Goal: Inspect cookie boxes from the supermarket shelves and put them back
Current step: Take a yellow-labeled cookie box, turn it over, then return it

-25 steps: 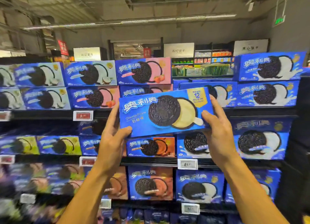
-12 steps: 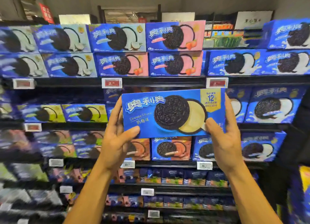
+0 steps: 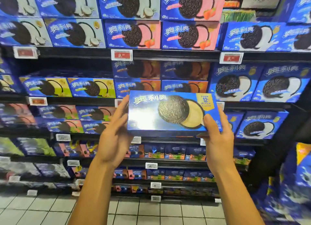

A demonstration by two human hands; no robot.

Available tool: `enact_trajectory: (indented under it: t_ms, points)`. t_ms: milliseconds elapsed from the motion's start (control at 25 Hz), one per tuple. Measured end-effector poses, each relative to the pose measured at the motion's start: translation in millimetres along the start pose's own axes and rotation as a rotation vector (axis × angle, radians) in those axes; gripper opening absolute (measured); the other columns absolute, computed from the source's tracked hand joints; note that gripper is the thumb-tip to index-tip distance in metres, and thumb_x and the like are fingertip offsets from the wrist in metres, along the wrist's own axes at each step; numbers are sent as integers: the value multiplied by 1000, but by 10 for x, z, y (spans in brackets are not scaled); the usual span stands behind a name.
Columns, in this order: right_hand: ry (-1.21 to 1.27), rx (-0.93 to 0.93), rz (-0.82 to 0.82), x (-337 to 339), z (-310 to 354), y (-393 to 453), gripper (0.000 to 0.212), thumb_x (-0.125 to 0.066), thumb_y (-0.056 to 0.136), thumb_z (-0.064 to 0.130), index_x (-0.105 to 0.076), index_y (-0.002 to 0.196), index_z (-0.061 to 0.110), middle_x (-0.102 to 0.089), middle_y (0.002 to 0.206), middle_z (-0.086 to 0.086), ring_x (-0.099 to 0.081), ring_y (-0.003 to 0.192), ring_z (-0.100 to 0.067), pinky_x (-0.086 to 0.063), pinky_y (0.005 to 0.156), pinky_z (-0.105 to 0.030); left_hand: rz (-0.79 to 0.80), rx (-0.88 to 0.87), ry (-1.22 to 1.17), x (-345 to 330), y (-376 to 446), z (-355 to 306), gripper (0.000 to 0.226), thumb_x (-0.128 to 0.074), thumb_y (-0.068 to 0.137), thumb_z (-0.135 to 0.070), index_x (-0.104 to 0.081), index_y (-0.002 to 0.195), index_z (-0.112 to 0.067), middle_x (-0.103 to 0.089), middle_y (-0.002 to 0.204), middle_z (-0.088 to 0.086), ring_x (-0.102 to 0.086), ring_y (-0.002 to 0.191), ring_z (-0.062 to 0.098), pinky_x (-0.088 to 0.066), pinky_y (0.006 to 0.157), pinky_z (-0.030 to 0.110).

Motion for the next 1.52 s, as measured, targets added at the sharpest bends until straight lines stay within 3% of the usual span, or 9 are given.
enact_trajectory:
  t_ms: [200,440,640,720,920,1080,1320,1400,1520]
  points:
    - [11,11,25,42,-160,-63,64,-72,81,44,-53,141,39,-65,135,1,-61,126,-25,-46,105,-54,-33,-2,-7,102,-119,120,49,-43,97,-14,-50,143,-26,-47,151,1,-49,134,22,-52,96,33]
    - [78,-12,53,108,-341,-139,56,-77,78,53,-57,131,54,-64,137,4,-61,126,-21,-53,99,-38,-24,-29,-52,75,-209,134,52,-49,92,-14,-49,144,-24,-47,152,0,-45,138,21,-50,101,33]
    - [289,-306,23,90,-797,-253,49,-67,90,42,-61,135,25,-66,133,-5,-68,110,-18,-61,78,-35,19,-65,64,-184,-256,201,82,-82,77,-36,-39,147,-30,-45,153,-6,-46,138,16,-50,98,30]
    - [391,-478,-14,43,-1017,-342,54,-67,85,42,-62,135,21,-66,134,-9,-67,115,-24,-60,87,-42,70,-13,197,-387,-253,324,94,-85,68,-50,-39,147,-27,-51,148,-2,-50,135,20,-51,99,32]
    - [502,-647,-70,-54,-1332,-522,27,-63,96,34,-76,115,19,-77,106,-5,-73,85,-18,-58,80,-33,185,45,222,-735,-295,519,75,-76,79,-46,-37,143,-41,-56,139,-21,-59,122,2,-51,90,17]
    - [513,-655,-94,-36,-1418,-599,27,-56,102,38,-76,112,24,-73,118,-5,-67,100,-19,-47,99,-39,184,36,214,-780,-328,550,69,-75,82,-40,-40,141,-48,-57,137,-20,-63,117,7,-54,87,20]
    - [440,-727,-160,-18,-1274,-614,25,-62,96,36,-77,104,18,-78,101,-7,-76,82,-18,-59,64,-30,11,10,246,-621,-255,473,78,-71,79,-43,-25,141,-57,-51,132,-38,-51,129,2,-48,101,32]
    - [401,-728,-166,10,-1144,-579,36,-58,97,44,-68,113,14,-78,101,-8,-76,86,-19,-58,65,-33,-129,44,253,-493,-122,367,79,-67,80,-43,-25,147,-50,-53,136,-28,-54,127,7,-45,106,38]
    - [335,-674,-148,73,-893,-514,36,-50,99,51,-60,113,19,-79,97,-5,-76,84,-17,-55,66,-35,-198,89,35,-248,26,197,62,-64,84,-35,-44,140,-17,-64,117,-2,-64,95,13,-53,81,32]
Point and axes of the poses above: each hand's wrist, its own y-axis towards the middle knuckle, its own x-axis out of the back of the hand, z = x × y, the point moved 5 cm from there along y, towards the middle knuckle
